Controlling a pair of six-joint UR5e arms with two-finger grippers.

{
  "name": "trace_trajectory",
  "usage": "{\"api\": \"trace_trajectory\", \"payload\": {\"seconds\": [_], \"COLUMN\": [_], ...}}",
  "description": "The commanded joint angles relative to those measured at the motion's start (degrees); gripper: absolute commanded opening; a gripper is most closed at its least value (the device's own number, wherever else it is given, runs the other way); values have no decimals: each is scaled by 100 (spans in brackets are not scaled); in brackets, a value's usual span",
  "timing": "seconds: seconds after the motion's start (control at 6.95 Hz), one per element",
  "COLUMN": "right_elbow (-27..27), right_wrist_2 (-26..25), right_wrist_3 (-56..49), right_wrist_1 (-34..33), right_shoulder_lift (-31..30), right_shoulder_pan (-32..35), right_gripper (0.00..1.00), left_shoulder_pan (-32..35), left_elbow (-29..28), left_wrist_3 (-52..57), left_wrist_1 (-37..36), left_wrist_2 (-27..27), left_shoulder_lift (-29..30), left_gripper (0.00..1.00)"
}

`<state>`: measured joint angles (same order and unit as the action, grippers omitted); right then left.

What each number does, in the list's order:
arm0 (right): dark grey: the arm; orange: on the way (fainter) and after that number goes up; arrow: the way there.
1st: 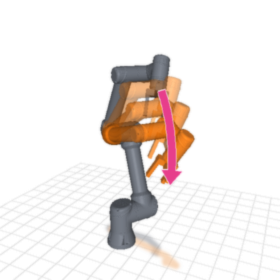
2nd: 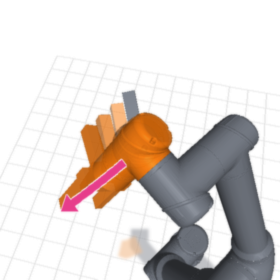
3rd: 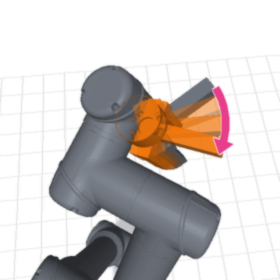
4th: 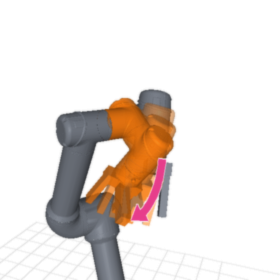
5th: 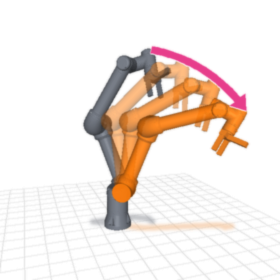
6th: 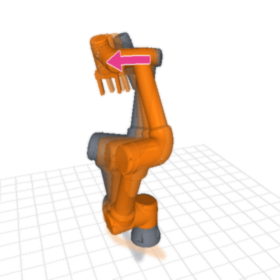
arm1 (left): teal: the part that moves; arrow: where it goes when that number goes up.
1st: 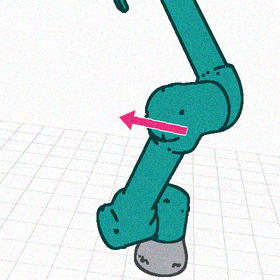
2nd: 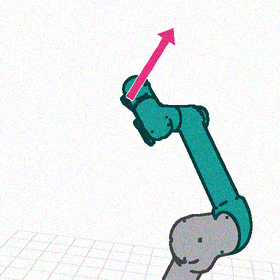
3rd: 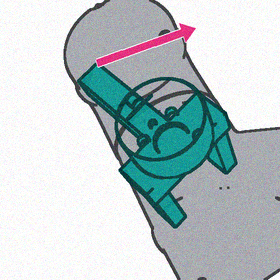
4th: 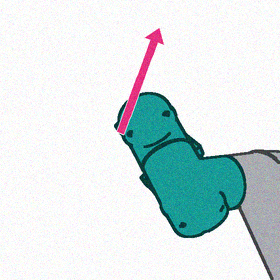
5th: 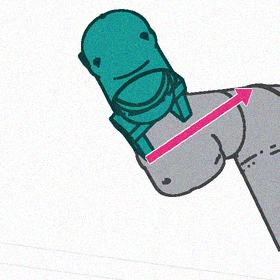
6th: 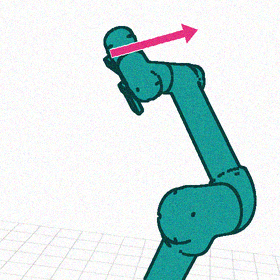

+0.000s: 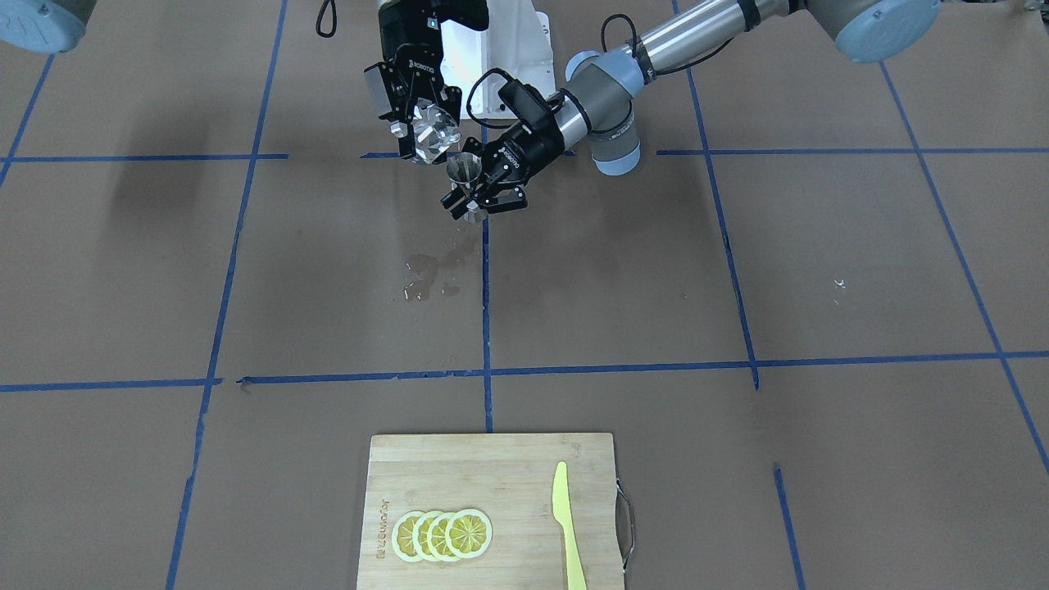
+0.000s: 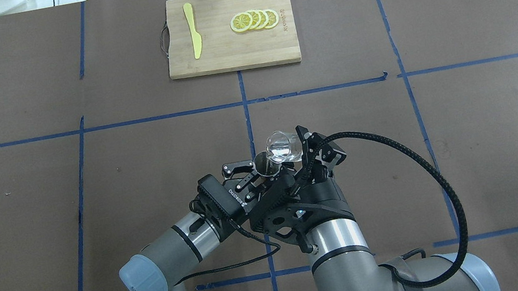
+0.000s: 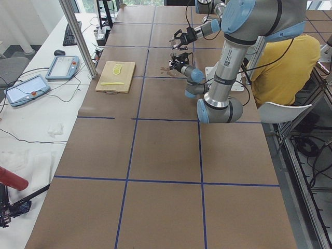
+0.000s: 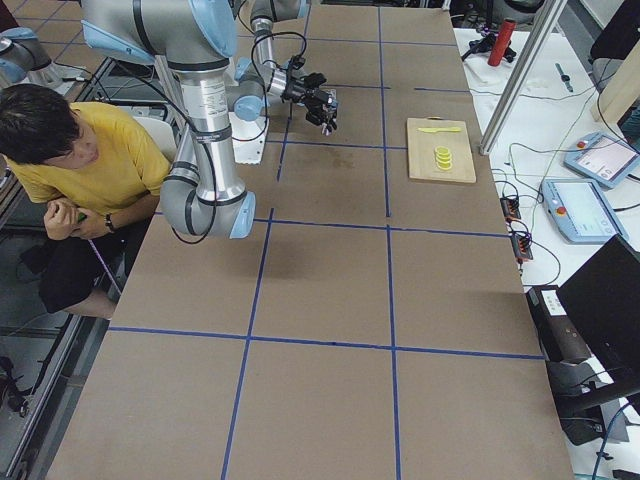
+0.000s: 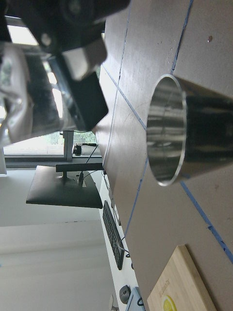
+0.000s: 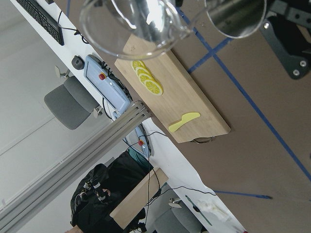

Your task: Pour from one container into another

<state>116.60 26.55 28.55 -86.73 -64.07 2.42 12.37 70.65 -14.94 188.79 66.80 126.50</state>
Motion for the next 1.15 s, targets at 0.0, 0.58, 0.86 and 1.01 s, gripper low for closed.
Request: {"api": "trace_trajectory", "payload": {"seconds": [0.0, 0.58, 0.86, 1.01], "right_elbow": [12, 21, 38, 143], "right_wrist_2": [-9, -45, -105, -115], "right_wrist_3": [-113, -393, -586, -614], "right_wrist_1": [-20, -46, -159, -334], "right_shoulder_lift": [0, 0, 0, 0], "right_shoulder_pan": [4, 13, 21, 13], "right_gripper": [0, 0, 0, 0], "left_shoulder_pan": [-7, -33, -33, -33], "left_elbow": [1, 1, 10, 10], "left_wrist_3": [0, 0, 0, 0], "left_wrist_1": [0, 0, 0, 0], "left_wrist_2": [0, 0, 0, 0], "left_shoulder_lift": [7, 7, 7, 7], "left_gripper": [0, 0, 0, 0]}}
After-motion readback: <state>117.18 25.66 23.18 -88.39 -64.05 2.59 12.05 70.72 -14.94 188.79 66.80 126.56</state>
